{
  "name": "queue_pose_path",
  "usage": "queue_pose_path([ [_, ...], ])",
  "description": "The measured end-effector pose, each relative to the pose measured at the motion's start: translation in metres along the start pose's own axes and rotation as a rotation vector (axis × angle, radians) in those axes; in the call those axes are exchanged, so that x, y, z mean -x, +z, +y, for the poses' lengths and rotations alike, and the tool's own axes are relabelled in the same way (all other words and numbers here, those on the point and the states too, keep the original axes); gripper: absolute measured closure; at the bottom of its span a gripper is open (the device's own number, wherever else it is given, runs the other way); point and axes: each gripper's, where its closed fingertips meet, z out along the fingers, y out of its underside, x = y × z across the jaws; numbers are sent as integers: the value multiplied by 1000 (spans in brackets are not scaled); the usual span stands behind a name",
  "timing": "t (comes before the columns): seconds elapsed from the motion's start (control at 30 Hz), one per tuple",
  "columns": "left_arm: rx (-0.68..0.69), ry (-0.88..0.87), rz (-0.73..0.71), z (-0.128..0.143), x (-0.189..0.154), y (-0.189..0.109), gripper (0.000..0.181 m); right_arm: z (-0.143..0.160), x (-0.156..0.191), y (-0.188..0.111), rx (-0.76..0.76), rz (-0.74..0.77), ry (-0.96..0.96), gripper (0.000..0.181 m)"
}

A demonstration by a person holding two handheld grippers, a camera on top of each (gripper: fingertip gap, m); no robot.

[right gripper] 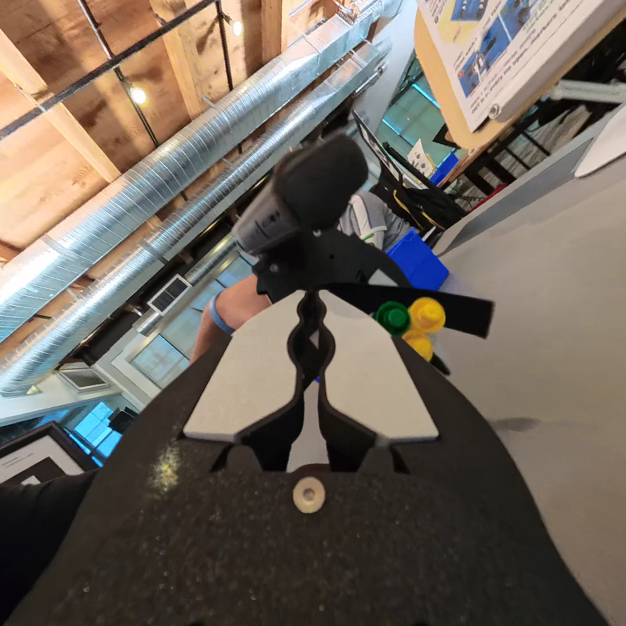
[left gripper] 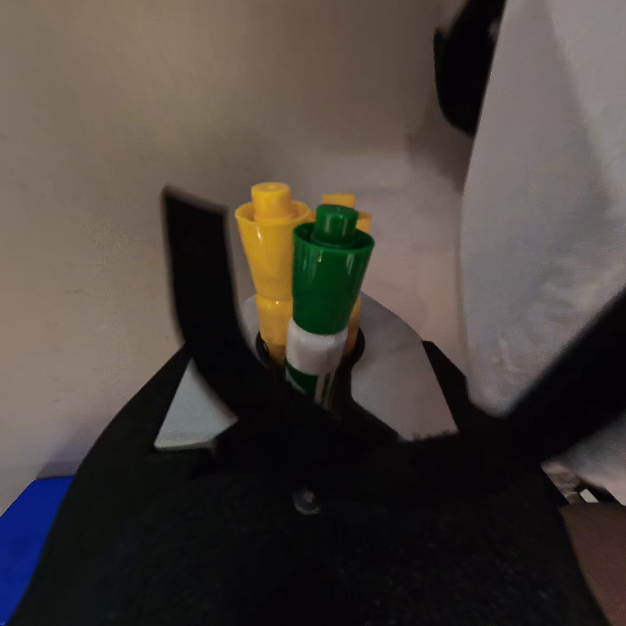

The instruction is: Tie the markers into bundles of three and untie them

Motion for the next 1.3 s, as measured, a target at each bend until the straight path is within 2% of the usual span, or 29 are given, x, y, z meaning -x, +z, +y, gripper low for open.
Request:
queue_pose_path([
  [0.2, 8, 3, -11, -4, 2, -4, 140, 13, 1, -7, -68, 34, 35, 180],
  [0.43, 1, 3, -14, -10, 3, -6, 141, 18, -8, -20, -253, 15, 391, 179],
  [0.57, -4, 1, -19, -12, 4, -8, 141, 19, -17, -26, -315, -13, 499, 176],
  [0.63, -4, 3, -23, -12, 4, -9, 140, 24, -14, -22, -277, -22, 501, 170],
  [0.87, -6, 1, -41, -12, 7, -13, 141, 35, -7, -18, -205, -28, 495, 176],
  [0.97, 0, -3, -48, -8, 9, -14, 141, 25, -6, -24, -181, -6, 388, 173],
  [1.0, 6, -8, -50, -5, 9, -14, 141, 20, -7, -24, -131, 18, 320, 173],
  [1.1, 6, -21, -57, 5, 12, -15, 141, 11, -12, -19, 167, 74, 37, 156],
  [1.13, 6, -29, -59, 9, 13, -16, 141, 8, -15, -20, 275, 88, -96, 154],
  [1.17, 7, -36, -59, 13, 14, -16, 141, 7, -18, -22, 395, 83, -265, 142],
  [1.27, 14, -48, -66, 23, 17, -16, 141, 21, -61, -45, 831, 155, -785, 134],
  [1.3, 16, -51, -67, 25, 18, -15, 141, 26, -77, -53, 975, 166, -923, 140],
])
